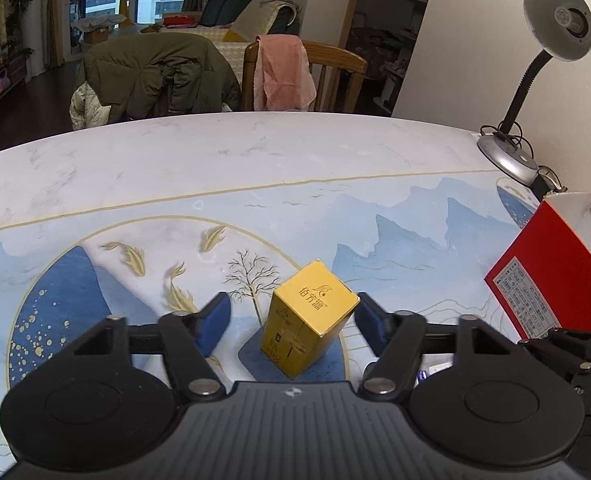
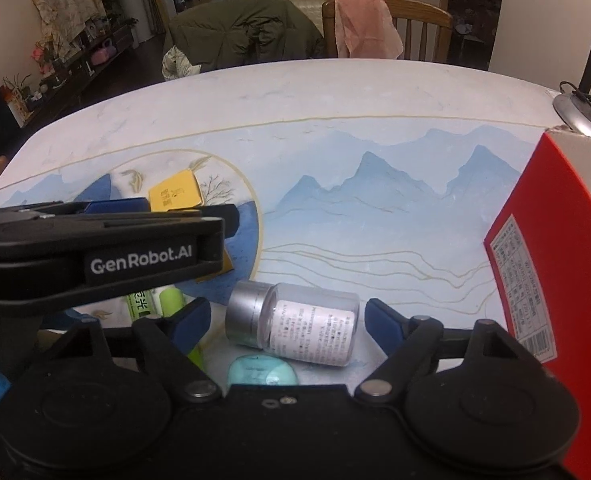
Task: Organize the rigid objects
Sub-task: 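Grasp the yellow box with the left tool while the right tool grasps the silver-capped white bottle, then lift the yellow box with the left tool while the right tool carries the bottle toward the red box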
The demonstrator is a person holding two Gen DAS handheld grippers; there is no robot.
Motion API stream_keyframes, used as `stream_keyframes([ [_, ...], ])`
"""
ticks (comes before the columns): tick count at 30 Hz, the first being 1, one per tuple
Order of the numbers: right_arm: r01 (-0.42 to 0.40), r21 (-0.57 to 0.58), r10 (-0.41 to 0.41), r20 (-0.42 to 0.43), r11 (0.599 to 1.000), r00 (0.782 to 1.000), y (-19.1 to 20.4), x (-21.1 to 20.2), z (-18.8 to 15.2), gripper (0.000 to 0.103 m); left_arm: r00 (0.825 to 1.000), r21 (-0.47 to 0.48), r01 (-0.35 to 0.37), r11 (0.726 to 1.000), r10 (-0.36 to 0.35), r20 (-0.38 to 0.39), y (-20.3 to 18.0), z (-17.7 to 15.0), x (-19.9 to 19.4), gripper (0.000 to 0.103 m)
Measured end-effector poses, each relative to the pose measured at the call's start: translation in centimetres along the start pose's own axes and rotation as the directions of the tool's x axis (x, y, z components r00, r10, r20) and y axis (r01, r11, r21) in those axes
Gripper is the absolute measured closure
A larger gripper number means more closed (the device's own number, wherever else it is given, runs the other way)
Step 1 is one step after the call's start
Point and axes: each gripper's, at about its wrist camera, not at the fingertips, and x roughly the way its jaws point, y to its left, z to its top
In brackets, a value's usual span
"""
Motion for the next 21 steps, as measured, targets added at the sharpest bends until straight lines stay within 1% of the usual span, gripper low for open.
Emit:
stream_keyframes([
  [1,0.000,0.001,0.000,-0.003,1.000,1.000,0.0,0.1,0.0,0.024,1.000,0.000,0.008,1.000,-0.008,-0.003,0.0,0.0,0.1,0.047],
  [3,-0.002,0.006,0.002,-0.013,1.000,1.000,-0.2,0.3,0.0,0.031,1.000,0.006,0.018,1.000,-0.018,0.000,-0.1,0.0,0.1,0.050],
  [4,0.000,0.008,0.000,-0.017,1.000,1.000,-0.3,0.3,0.0,0.032,1.000,0.013,0.021,1.000,-0.021,0.003,-0.1,0.0,0.1,0.054],
  [6,-0.009,0.017,0.010,-0.020,1.000,1.000,-0.4,0.3,0.0,0.035,0.999,0.027,0.032,0.999,-0.033,0.005,-0.4,-0.1,0.0,0.059],
  [12,0.002,0.016,-0.002,-0.005,1.000,1.000,-0.8,-0.3,-0.1,0.036,1.000,0.036,0.025,0.999,-0.026,0.005,-0.6,-0.1,0.0,0.061],
  [15,-0.003,0.023,0.003,0.003,1.000,1.000,-1.1,-0.9,-0.1,0.036,1.000,0.029,0.024,0.999,-0.024,0.007,-0.5,-0.1,-0.3,0.063],
  [21,-0.022,0.038,0.021,0.031,0.999,0.999,-1.6,-2.6,0.1,0.036,0.999,0.016,0.032,0.999,-0.032,0.004,-0.6,0.1,-1.7,0.063],
])
